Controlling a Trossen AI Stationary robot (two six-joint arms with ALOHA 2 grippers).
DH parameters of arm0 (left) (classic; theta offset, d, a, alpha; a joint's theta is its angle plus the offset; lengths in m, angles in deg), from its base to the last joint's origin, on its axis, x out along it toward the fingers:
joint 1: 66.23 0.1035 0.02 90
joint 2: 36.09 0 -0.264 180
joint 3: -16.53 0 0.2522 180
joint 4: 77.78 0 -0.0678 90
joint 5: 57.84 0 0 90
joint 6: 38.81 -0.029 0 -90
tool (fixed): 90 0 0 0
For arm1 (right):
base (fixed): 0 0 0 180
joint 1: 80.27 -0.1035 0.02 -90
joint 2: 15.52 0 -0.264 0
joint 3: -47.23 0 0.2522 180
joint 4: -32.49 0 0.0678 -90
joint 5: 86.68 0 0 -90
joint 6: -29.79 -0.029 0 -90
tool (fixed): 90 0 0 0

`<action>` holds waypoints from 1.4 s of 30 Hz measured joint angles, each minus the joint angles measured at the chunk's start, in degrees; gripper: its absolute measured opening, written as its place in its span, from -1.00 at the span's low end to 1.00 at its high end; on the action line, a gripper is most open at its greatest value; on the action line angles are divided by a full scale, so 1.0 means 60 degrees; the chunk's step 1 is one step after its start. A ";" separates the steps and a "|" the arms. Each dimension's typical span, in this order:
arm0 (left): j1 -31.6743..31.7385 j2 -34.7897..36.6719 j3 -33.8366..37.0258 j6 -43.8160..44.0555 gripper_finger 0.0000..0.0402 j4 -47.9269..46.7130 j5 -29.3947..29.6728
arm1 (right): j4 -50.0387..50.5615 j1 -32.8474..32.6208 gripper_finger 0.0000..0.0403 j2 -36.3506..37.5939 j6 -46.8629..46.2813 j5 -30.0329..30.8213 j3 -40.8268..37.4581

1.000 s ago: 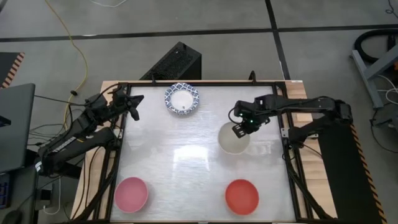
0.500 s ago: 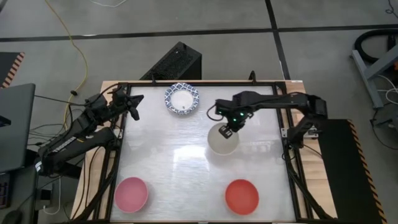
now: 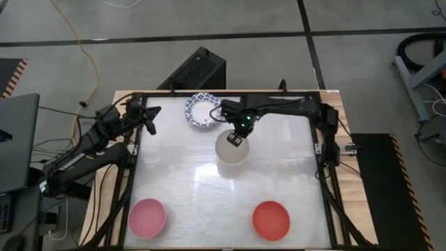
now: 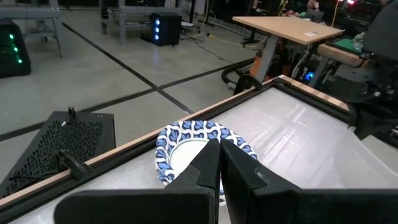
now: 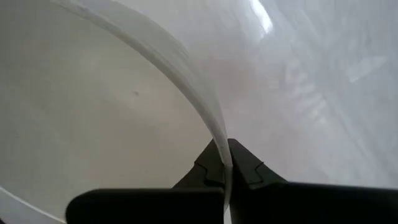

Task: Nest bowls inside each other
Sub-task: Stack the white bowl on top of the blue patterned bowl

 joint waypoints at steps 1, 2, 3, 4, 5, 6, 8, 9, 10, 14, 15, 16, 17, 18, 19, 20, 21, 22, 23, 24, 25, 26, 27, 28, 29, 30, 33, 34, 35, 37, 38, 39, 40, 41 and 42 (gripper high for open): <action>0.0002 0.0000 0.0000 0.0000 -1.00 -0.0001 0.0002 | 0.0028 0.0020 -0.95 -0.0165 0.0103 0.0000 0.0226; 0.0002 0.0000 0.0000 0.0000 -1.00 0.0001 0.0003 | 0.0042 0.0029 -0.95 -0.0315 0.0172 0.0000 0.0421; -0.0001 0.0000 0.0000 0.0000 -1.00 0.0001 0.0000 | 0.0062 0.0061 -0.95 -0.0455 0.0263 0.0000 0.0607; -0.0001 -0.0004 0.0000 0.0000 -1.00 -0.0002 0.0004 | 0.0083 0.0093 -0.95 -0.0594 0.0357 -0.0005 0.0783; 0.0002 -0.0003 0.0000 0.0000 -1.00 0.0000 0.0000 | 0.0103 0.0111 -0.95 -0.0710 0.0412 -0.0006 0.0946; 0.0000 -0.0003 0.0000 0.0000 -1.00 -0.0002 0.0001 | 0.0147 0.0136 -0.95 -0.0819 0.0478 -0.0007 0.1110; 0.0001 0.0000 0.0000 0.0000 -1.00 -0.0002 0.0002 | 0.0279 0.0139 -0.95 -0.1048 0.0650 -0.0004 0.1409; 0.0002 -0.0002 0.0000 -0.0004 -1.00 -0.0002 0.0000 | 0.0285 0.0143 -0.95 -0.1102 0.0682 -0.0004 0.1501; 0.0002 -0.0001 0.0000 -0.0015 -1.00 -0.0002 0.0001 | 0.0266 0.0156 -0.95 -0.1191 0.0696 -0.0009 0.1596; 0.0001 0.0000 0.0000 -0.0017 -1.00 -0.0002 0.0000 | 0.0048 0.0237 -0.95 -0.1231 0.0800 -0.0015 0.1767; 0.0002 0.0000 0.0000 -0.0018 -1.00 -0.0002 0.0000 | -0.0038 0.0269 -0.95 -0.1231 0.0826 -0.0022 0.1767; 0.0000 -0.0002 0.0000 -0.0020 -1.00 -0.0003 0.0000 | -0.0141 0.0313 -0.95 -0.1231 0.0826 -0.0015 0.1767; -0.0001 -0.0002 0.0000 -0.0022 -1.00 -0.0005 0.0000 | -0.0251 0.0361 -0.95 -0.1231 0.0830 -0.0012 0.1767; 0.0002 0.0000 0.0000 -0.0019 -1.00 -0.0002 0.0004 | -0.0363 0.0414 -0.95 -0.1231 0.0836 -0.0011 0.1767; -0.0001 -0.0003 0.0000 -0.0022 -1.00 -0.0002 0.0014 | -0.0497 0.0467 -0.95 -0.1231 0.0841 -0.0010 0.1767; -0.0001 0.0000 0.0000 -0.0022 -1.00 -0.0006 0.0057 | -0.0679 0.0524 -0.95 -0.1231 0.0839 -0.0011 0.1767; 0.0002 -0.0004 0.0000 -0.0022 -1.00 -0.0002 0.0081 | -0.0902 0.0574 -0.95 -0.1231 0.0834 -0.0011 0.1767; 0.0002 0.0000 0.0000 -0.0022 -1.00 -0.0004 0.0108 | -0.1159 0.0607 -0.95 -0.1231 0.0793 -0.0011 0.1767; 0.0000 0.0000 0.0000 -0.0026 -1.00 -0.0006 0.0148 | -0.1414 0.0654 -0.95 -0.1231 0.0722 -0.0014 0.1767; -0.0001 -0.0003 0.0000 -0.0026 -1.00 -0.0005 0.0161 | -0.1681 0.0692 -0.95 -0.1231 0.0642 -0.0011 0.1767; 0.0002 -0.0002 0.0000 -0.0026 -1.00 -0.0006 0.0174 | -0.1919 0.0736 -0.95 -0.1231 0.0600 -0.0020 0.1767; 0.0002 -0.0001 0.0000 -0.0026 -1.00 -0.0006 0.0183 | -0.2155 0.0779 -0.95 -0.1231 0.0564 -0.0044 0.1767; 0.0002 0.0000 0.0000 -0.0026 -1.00 -0.0006 0.0189 | -0.2387 0.0831 -0.95 -0.1231 0.0519 -0.0057 0.1767; -0.0001 0.0000 0.0000 -0.0026 -1.00 -0.0006 0.0200 | -0.2589 0.0881 -0.95 -0.1231 0.0453 -0.0066 0.1767; -0.0001 0.0000 0.0000 -0.0029 -1.00 -0.0006 0.0239 | -0.2770 0.0937 -0.95 -0.1231 0.0377 -0.0070 0.1767; 0.0002 -0.0001 0.0000 -0.0029 -1.00 -0.0006 0.0270 | -0.2942 0.0993 -0.95 -0.1231 0.0324 -0.0078 0.1767; 0.0002 -0.0001 0.0000 -0.0028 -1.00 -0.0005 0.0302 | -0.3411 0.1188 -0.95 -0.1231 0.0201 -0.0087 0.1767; -0.0001 0.0000 0.0000 -0.0022 -1.00 -0.0006 0.0302 | -0.3529 0.1264 -0.95 -0.1231 0.0157 -0.0094 0.1767; -0.0001 0.0000 0.0000 -0.0022 -1.00 -0.0004 0.0302 | -0.3619 0.1339 -0.95 -0.1231 0.0124 -0.0123 0.1767; 0.0002 0.0000 0.0000 -0.0022 -1.00 -0.0006 0.0302 | -0.3791 0.1484 -0.95 -0.1231 0.0087 -0.0149 0.1767; 0.0002 0.0000 0.0000 -0.0019 -1.00 -0.0003 0.0316 | -0.3890 0.1553 -0.95 -0.1231 0.0087 -0.0149 0.1767; 0.0001 0.0000 0.0000 -0.0020 -1.00 -0.0006 0.0321 | -0.3988 0.1618 -0.95 -0.1231 0.0087 -0.0151 0.1767; 0.0000 0.0000 0.0000 -0.0018 -1.00 -0.0006 0.0324 | -0.4088 0.1677 -0.95 -0.1233 0.0087 -0.0150 0.1767; 0.0000 -0.0002 0.0000 -0.0018 -1.00 -0.0006 0.0324 | -0.4225 0.1736 -0.95 -0.1276 0.0086 -0.0158 0.1767; 0.0000 0.0000 0.0000 -0.0018 -1.00 -0.0006 0.0324 | -0.4422 0.1791 -0.95 -0.1314 0.0062 -0.0234 0.1767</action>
